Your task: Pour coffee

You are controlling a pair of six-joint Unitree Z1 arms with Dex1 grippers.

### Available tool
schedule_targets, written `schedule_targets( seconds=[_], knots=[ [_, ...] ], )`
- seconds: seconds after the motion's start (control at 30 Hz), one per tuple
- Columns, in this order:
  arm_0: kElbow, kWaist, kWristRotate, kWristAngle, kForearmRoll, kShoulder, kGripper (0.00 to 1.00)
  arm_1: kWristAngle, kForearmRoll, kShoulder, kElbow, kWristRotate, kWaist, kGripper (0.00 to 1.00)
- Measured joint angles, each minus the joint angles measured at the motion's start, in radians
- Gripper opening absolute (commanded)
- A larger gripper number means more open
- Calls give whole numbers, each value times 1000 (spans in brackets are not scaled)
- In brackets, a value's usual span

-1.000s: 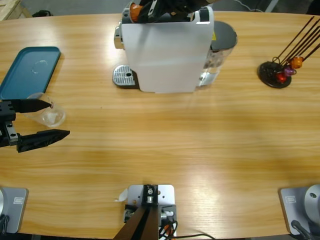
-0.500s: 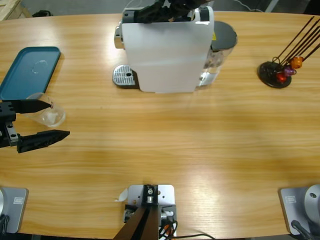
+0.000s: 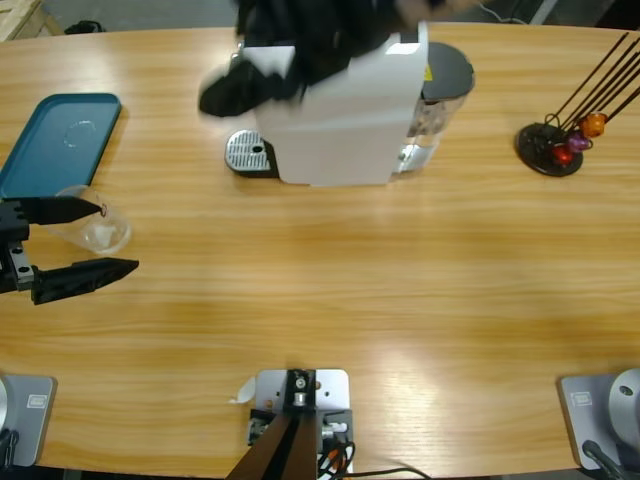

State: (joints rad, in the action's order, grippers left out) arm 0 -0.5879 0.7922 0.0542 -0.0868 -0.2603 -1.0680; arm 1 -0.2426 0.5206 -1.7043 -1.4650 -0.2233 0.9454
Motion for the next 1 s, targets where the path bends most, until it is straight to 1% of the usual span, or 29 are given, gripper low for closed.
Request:
schedule_targets(
  seconds=[0.07, 0.13, 0.23, 0.33, 0.4, 0.47, 0.5, 0.57, 0.63, 0.67, 0.77, 1.0],
  knots=[
    [-27, 0, -4, 2, -9, 0, 982, 48, 69, 12, 20, 83, 11, 0],
    [-52, 0, -4, 2, -15, 0, 982, 131, 62, 59, 91, 170, 13, 0],
    [-86, 0, -4, 2, -22, -2, 982, 355, 22, 151, 204, 356, 15, 0],
    [-106, 0, 1, 2, -40, -2, 979, 529, -10, 222, 248, 545, 15, 0],
    [-126, 1, 25, 2, -73, -3, 977, 607, -73, 266, 287, 669, 7, 0],
    [-134, 1, 51, 2, -103, -3, 977, 661, -191, 308, 345, 776, -25, 0],
    [-136, 1, 59, 2, -114, -3, 977, 679, -256, 319, 366, 814, -43, 0],
    [-137, 1, 68, 2, -131, -3, 977, 680, -387, 322, 381, 858, -78, 0],
    [-137, -1, 74, 2, -151, -2, 940, 669, -461, 310, 367, 875, -95, 0],
    [-137, -2, 75, 2, -162, -1, 908, 668, -477, 297, 348, 878, -99, 0],
    [-137, -6, 96, 2, -204, 10, 868, 668, -492, 235, 290, 884, -105, 0],
    [-137, -39, 158, 2, -225, 51, 867, 650, -493, 136, 205, 889, -104, 0]
  ],
)
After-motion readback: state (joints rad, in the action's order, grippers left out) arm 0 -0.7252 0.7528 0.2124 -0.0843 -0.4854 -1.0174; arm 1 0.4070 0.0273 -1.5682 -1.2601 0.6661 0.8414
